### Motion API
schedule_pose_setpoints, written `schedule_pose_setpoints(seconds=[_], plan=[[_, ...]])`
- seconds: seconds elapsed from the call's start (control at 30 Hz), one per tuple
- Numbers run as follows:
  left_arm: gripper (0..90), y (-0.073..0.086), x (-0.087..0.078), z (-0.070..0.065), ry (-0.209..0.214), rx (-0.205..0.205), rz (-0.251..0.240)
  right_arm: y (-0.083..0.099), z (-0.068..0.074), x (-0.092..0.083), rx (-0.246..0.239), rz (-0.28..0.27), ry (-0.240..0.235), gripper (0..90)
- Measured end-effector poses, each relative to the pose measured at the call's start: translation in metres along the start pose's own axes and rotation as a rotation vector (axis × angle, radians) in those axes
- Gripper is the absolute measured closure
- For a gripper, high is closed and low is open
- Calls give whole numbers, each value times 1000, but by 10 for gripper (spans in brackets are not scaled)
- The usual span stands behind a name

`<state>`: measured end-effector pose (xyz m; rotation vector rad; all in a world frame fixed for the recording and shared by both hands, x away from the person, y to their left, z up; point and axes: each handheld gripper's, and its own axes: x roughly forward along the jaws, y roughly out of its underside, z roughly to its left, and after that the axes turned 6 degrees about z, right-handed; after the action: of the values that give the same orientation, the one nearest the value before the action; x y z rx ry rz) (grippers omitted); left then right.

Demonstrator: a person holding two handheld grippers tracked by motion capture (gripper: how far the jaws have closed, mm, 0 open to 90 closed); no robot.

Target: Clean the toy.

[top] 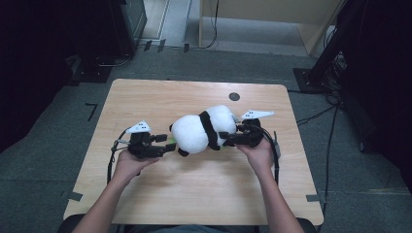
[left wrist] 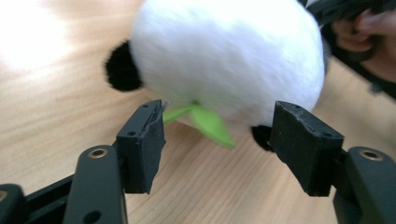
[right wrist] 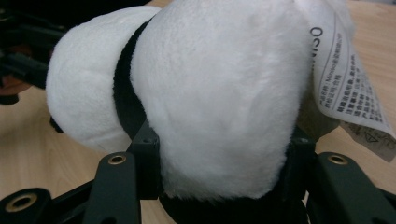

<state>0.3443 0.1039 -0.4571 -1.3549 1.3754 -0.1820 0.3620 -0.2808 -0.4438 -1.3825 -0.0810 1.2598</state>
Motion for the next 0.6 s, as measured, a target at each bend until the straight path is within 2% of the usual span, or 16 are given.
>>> schedule_pose_setpoints(seconds=[0.07, 0.13, 0.27, 0.33, 0.4, 0.47, 0.57, 0.6], plan=[[319, -1, -7, 3, 30, 9, -14, -1, 0, -7, -24, -3, -24, 469], [310, -2, -9, 5, 37, 12, -16, 0, 0, -12, -57, -5, -63, 464], [257, -5, -13, 6, 150, 73, -8, 0, 7, -15, -135, 2, -143, 462], [176, -3, -8, 7, 221, 89, 23, 0, 12, -13, -171, -11, -172, 464], [72, 0, -1, 8, 291, 92, 75, -1, 14, -12, -191, -20, -208, 466], [0, 2, 5, 5, 325, 113, 109, -1, 18, -8, -221, -11, -228, 466], [0, 5, 16, -5, 411, 170, 163, -1, 23, -1, -250, 2, -243, 468], [0, 6, 19, -8, 413, 185, 174, -2, 25, 1, -258, 0, -240, 469]])
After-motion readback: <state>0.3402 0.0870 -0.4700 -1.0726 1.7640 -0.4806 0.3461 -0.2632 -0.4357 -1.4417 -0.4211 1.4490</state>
